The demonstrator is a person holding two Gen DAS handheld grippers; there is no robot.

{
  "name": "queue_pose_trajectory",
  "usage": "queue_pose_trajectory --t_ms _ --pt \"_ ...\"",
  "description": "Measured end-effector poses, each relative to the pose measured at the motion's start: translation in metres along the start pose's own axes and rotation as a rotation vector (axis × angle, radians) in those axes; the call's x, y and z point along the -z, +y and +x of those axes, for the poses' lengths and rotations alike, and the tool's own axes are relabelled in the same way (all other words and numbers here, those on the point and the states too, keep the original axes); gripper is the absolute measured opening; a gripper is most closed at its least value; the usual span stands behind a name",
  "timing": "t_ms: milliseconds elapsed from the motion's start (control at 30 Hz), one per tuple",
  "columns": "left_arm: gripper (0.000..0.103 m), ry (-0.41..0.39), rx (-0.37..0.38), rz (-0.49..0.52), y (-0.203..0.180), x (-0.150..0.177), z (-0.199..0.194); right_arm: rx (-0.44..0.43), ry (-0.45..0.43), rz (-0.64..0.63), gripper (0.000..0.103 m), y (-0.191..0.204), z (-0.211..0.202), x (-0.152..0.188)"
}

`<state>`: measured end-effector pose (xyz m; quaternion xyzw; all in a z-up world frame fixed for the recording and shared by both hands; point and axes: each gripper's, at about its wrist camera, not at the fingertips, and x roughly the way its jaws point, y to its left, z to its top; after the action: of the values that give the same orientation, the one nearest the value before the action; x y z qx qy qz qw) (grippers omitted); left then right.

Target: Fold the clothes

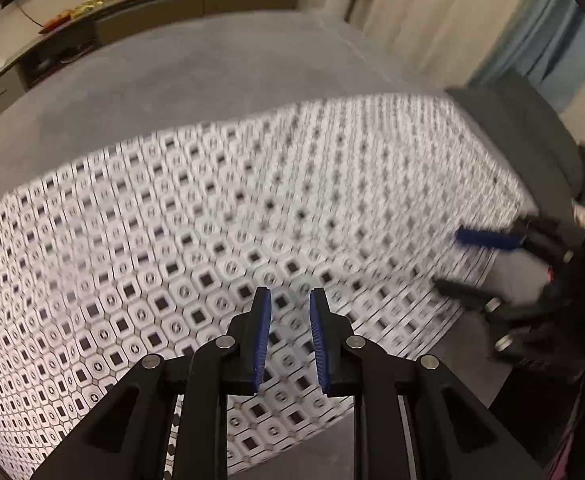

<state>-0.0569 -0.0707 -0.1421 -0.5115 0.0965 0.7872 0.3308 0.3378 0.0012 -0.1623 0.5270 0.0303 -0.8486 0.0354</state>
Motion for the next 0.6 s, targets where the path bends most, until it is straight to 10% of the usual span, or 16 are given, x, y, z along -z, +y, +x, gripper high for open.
queue_pose_trajectory --t_ms 333,600 --pt "0.02 -0.047 -0.007 -0.035 0.03 0.052 -0.049 0.046 -0.058 0.103 0.062 -0.007 0.025 -0.015" --pt "0.02 -0.171 -0.48 -0.461 0.287 0.136 -0.162 0.056 -0.069 0.122 0.065 -0.026 0.019 -0.014"
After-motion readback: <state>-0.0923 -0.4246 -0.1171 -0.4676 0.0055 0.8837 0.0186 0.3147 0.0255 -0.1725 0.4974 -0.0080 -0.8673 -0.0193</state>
